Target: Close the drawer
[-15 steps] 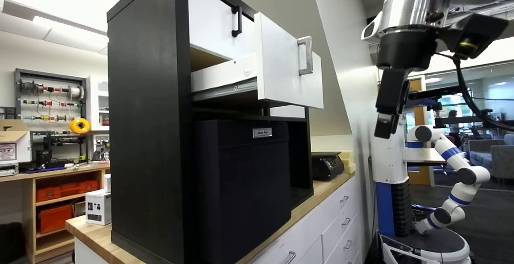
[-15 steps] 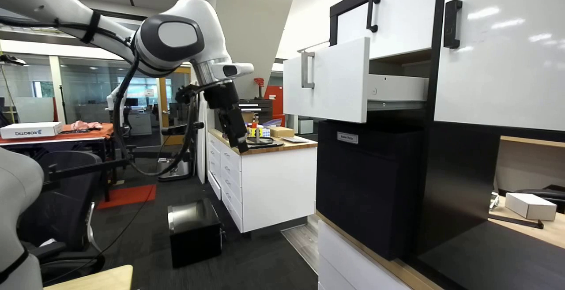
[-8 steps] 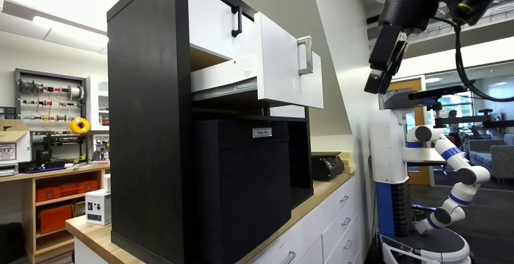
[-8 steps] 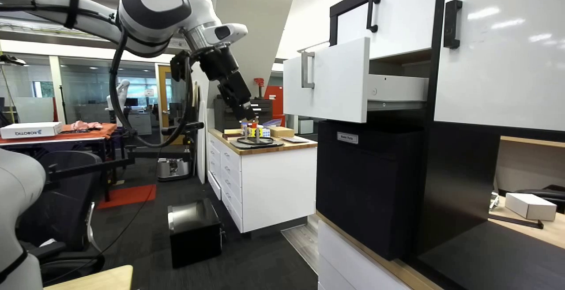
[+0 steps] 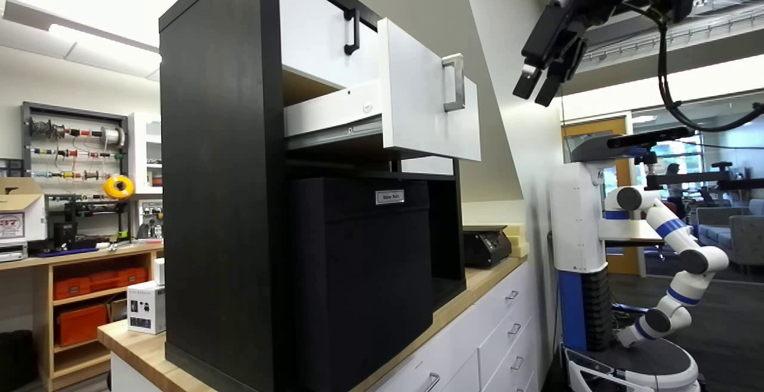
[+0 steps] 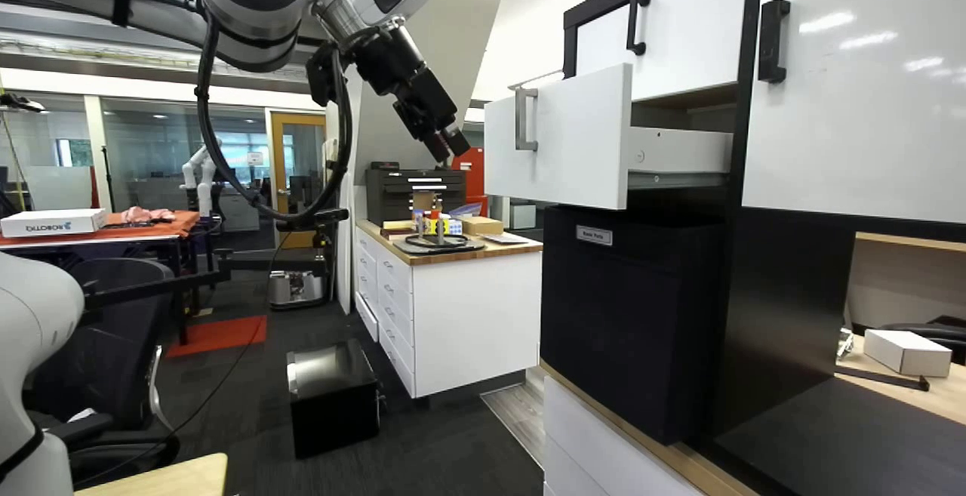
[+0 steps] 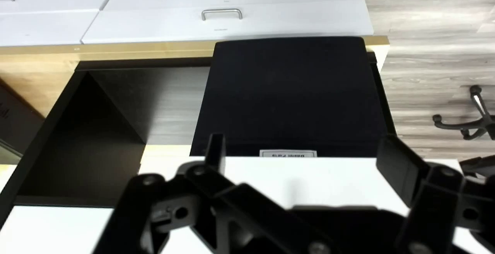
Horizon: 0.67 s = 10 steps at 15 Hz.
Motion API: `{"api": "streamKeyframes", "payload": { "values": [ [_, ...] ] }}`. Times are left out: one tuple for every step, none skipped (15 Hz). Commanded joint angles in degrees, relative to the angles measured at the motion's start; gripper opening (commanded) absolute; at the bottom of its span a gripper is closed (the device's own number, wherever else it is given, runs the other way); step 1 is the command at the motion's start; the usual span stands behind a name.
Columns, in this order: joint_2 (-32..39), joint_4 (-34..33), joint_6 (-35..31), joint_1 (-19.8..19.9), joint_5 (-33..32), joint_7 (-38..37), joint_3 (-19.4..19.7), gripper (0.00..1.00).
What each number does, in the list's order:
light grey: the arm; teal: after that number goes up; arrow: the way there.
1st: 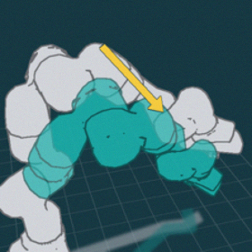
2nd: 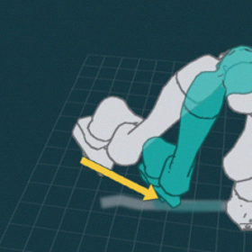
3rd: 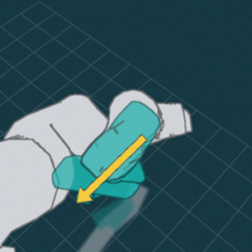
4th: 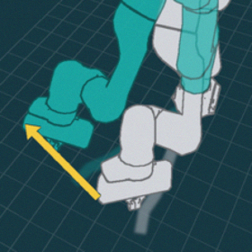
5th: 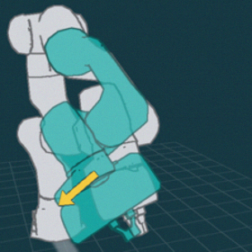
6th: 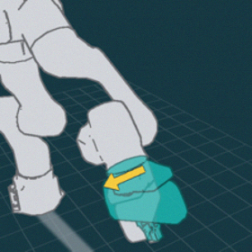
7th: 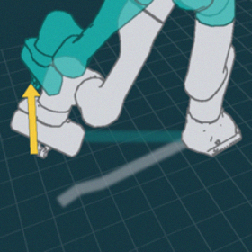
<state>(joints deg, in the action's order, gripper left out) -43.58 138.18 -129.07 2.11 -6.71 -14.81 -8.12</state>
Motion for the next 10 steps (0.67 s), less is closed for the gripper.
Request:
{"api": "streamKeyframes", "payload": {
  "values": [
    [2.3,-3.0,-3.4,1.8,-1.3,0.7,0.4,1.0],
    [3.0,-3.6,-4.3,2.1,-1.4,0.5,0.3,1.0],
    [3.6,-4.2,-5.4,2.3,-1.5,0.5,0.2,1.0],
    [4.4,-4.8,-6.5,2.5,-1.5,0.4,0.1,1.0],
    [5.4,-5.4,-7.7,2.6,-1.5,0.3,0.1,1.0],
    [6.3,-5.9,-8.7,2.7,-1.5,0.4,0.0,1.0],
    [7.2,-6.4,-9.7,2.6,-1.5,0.4,-0.1,1.0],
    [8.1,-6.8,-10.7,2.6,-1.5,0.4,-0.1,1.0],
    [9.1,-7.1,-11.8,2.5,-1.6,0.7,-0.1,1.0],
    [9.9,-7.3,-13.0,2.5,-1.8,0.9,-0.1,1.0]
  ]
}}
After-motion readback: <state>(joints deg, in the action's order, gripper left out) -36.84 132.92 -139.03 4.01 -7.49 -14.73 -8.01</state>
